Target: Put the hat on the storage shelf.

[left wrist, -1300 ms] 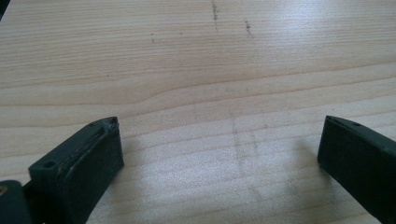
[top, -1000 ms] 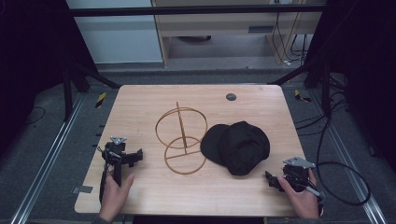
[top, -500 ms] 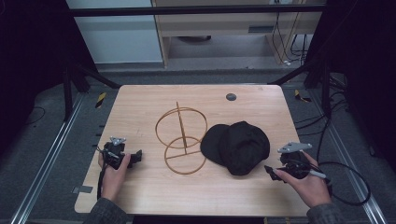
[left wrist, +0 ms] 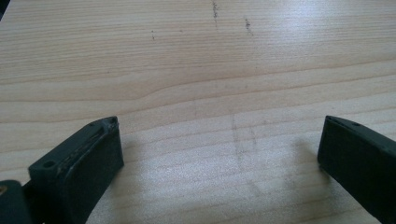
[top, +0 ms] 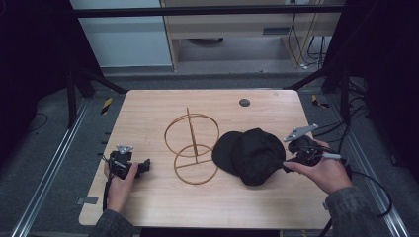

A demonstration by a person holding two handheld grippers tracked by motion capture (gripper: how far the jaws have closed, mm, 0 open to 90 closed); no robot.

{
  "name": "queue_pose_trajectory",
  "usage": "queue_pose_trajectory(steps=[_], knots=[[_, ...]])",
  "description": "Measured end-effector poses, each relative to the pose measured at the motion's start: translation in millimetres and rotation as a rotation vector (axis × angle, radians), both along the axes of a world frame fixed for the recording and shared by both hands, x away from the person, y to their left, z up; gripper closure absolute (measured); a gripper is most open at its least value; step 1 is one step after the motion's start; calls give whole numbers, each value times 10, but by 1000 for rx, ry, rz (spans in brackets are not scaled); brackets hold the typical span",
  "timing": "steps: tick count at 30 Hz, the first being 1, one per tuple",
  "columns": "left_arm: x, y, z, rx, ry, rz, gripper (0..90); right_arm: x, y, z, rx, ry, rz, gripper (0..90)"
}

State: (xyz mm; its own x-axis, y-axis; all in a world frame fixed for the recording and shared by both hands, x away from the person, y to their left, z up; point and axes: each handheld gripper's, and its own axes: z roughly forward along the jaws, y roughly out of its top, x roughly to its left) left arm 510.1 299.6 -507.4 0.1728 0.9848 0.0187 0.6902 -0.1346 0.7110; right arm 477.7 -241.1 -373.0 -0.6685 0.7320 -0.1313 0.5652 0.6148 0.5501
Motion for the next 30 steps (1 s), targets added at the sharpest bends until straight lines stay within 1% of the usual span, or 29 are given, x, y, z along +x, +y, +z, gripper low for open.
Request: queue_pose_trajectory(steps=[6,9,10,16,19,21,22,25,27,30], knots=[[-9,-1,-3,-3,-3,0,0,213,123,26,-4,30,44,339],[-9,0,-1,-1,-1,-1,0,260,153,37,2,31,54,353],[-9,0,-2,-2,-2,-2,0,289,180,43,9,39,63,358],[-9,0,-2,-2,-2,-3,0,357,232,2,7,86,70,361],[-12,1,0,0,0,-5,0,397,238,-4,13,104,74,383],[-13,1,-2,-2,-1,-6,0,424,249,-9,3,118,79,393],[-14,1,-2,-1,-1,-7,0,433,256,-12,7,124,84,405],[-15,1,-1,-1,-1,-8,0,471,277,-23,-4,133,94,423],[-15,1,-1,-1,-1,-9,0,489,293,-38,-8,149,94,429],[-16,0,-1,0,-1,-10,0,515,304,-62,-15,159,97,436]])
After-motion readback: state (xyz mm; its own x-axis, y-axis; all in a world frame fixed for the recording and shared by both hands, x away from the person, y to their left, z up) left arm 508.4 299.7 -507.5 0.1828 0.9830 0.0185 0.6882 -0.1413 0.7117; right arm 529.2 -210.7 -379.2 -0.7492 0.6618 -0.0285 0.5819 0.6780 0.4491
